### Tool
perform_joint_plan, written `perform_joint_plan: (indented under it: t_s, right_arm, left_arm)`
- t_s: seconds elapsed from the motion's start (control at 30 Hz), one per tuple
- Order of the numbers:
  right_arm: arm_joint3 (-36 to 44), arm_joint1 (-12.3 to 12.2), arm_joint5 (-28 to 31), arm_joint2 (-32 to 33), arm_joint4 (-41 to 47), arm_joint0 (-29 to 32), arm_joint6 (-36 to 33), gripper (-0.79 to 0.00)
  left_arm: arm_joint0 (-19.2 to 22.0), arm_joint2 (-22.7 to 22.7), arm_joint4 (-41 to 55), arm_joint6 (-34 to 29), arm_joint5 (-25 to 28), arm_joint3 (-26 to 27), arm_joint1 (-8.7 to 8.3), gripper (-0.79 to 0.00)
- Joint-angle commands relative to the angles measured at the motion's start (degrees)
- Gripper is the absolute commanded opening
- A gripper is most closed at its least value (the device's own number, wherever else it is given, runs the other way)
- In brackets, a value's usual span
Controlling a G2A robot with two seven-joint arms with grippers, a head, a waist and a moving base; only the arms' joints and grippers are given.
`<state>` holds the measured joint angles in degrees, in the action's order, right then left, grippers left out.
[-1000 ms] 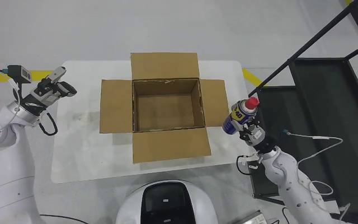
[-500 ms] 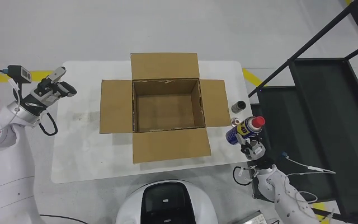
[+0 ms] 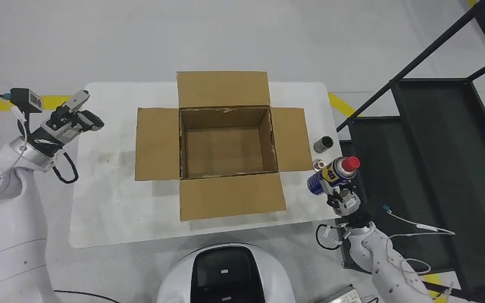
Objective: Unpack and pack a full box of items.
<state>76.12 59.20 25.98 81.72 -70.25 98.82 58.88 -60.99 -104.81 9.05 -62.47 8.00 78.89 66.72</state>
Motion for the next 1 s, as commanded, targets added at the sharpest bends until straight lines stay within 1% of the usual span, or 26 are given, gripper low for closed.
perform_joint_plan:
  t_s: [0.0,0.07,0.13,0.17,0.3,0.43,0.53,0.67,0.97]
  right_arm:
    - [-3.0,0.2,-0.8,-0.3,0.0,-0.1,2.1,-0.785]
    - [-7.2,0.8,-1.6,-1.6,0.5,-1.1,5.8,-0.785]
    - [-12.9,1.6,-3.7,-3.6,0.0,-2.8,10.1,-0.785]
    - [-15.6,2.1,-3.6,-5.1,0.0,-3.8,12.5,-0.785]
    - [-27.7,4.3,-6.0,-10.4,-0.7,-9.7,21.0,-0.785]
    - [-38.2,6.8,-7.2,-14.8,-0.6,-16.0,26.2,-0.785]
    - [-44.5,8.5,-7.6,-17.3,-0.8,-20.1,27.0,-0.785]
    - [-50.5,10.1,-8.4,-19.7,-2.3,-24.0,27.8,-0.785]
    - [-57.4,12.3,-9.0,-21.4,-1.5,-28.4,28.5,-0.785]
  left_arm:
    - [0.0,0.0,0.0,0.0,0.0,0.0,0.0,0.0]
    - [0.0,0.0,0.0,0.0,0.0,0.0,0.0,0.0]
    - [0.0,0.0,0.0,0.0,0.0,0.0,0.0,0.0]
    - [0.0,0.0,0.0,0.0,0.0,0.0,0.0,0.0]
    - [0.0,0.0,0.0,0.0,0.0,0.0,0.0,0.0]
    - [0.0,0.0,0.0,0.0,0.0,0.0,0.0,0.0]
    - [0.0,0.0,0.0,0.0,0.0,0.0,0.0,0.0]
    - [0.0,0.0,0.0,0.0,0.0,0.0,0.0,0.0]
    - [0.0,0.0,0.0,0.0,0.0,0.0,0.0,0.0]
